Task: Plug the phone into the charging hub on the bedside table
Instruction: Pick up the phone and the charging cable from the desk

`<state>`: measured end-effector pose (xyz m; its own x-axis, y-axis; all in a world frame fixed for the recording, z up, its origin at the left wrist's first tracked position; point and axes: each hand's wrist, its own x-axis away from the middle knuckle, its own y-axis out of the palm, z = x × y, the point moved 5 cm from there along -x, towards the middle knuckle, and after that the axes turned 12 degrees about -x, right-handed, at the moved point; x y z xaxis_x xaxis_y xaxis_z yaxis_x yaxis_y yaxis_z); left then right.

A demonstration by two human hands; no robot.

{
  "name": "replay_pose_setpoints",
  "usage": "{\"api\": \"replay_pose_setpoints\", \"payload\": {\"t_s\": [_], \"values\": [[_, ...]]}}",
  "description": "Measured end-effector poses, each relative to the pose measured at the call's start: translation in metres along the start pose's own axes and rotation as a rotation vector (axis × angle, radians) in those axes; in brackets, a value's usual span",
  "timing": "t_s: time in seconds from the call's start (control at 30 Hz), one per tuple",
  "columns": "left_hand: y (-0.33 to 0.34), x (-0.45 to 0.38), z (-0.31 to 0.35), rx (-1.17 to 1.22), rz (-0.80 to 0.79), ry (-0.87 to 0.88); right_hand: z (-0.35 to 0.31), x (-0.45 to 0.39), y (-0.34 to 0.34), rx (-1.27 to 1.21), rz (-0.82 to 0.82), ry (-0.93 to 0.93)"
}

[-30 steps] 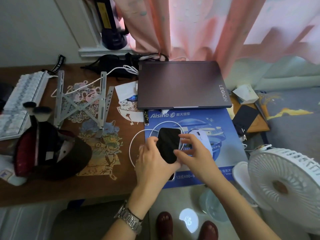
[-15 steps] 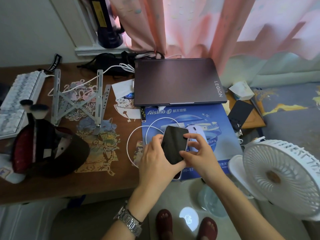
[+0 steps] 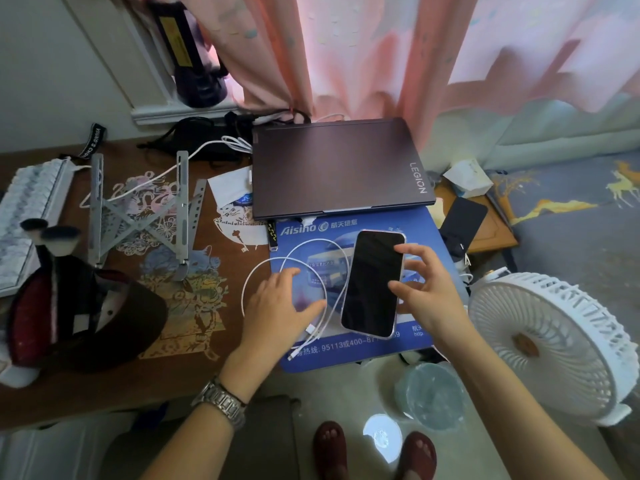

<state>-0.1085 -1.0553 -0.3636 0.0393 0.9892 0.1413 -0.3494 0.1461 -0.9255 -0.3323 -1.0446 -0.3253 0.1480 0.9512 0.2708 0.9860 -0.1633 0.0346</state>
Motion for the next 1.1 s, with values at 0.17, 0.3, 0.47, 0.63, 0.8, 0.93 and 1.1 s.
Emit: {"api": "replay_pose_setpoints", "payload": {"t_s": [0.17, 0.3, 0.47, 0.63, 0.8, 0.93, 1.1], "values": [[0.029, 0.000, 0.013, -0.262, -0.151, 0.061, -0.004, 0.000, -0.012, -0.036, 0.022, -0.010], [0.039, 0.004, 0.017, -0.222, -0.111, 0.098, -0.006, 0.001, -0.018, -0.023, 0.045, -0.013], [0.037, 0.009, 0.016, -0.025, -0.023, 0.095, -0.005, 0.002, -0.019, -0.032, 0.049, -0.007], [0.041, 0.011, 0.011, 0.112, -0.020, 0.038, -0.004, 0.002, -0.016, -0.011, 0.043, -0.002], [0.043, 0.013, 0.008, 0.206, -0.008, 0.028, -0.004, 0.003, -0.013, 0.003, 0.043, 0.004], [0.041, 0.013, 0.006, 0.268, 0.022, 0.018, -0.006, 0.005, -0.012, 0.002, 0.037, 0.006], [0.040, 0.012, 0.003, 0.379, 0.037, 0.000, -0.008, 0.010, -0.010, -0.026, 0.032, 0.014]]}}
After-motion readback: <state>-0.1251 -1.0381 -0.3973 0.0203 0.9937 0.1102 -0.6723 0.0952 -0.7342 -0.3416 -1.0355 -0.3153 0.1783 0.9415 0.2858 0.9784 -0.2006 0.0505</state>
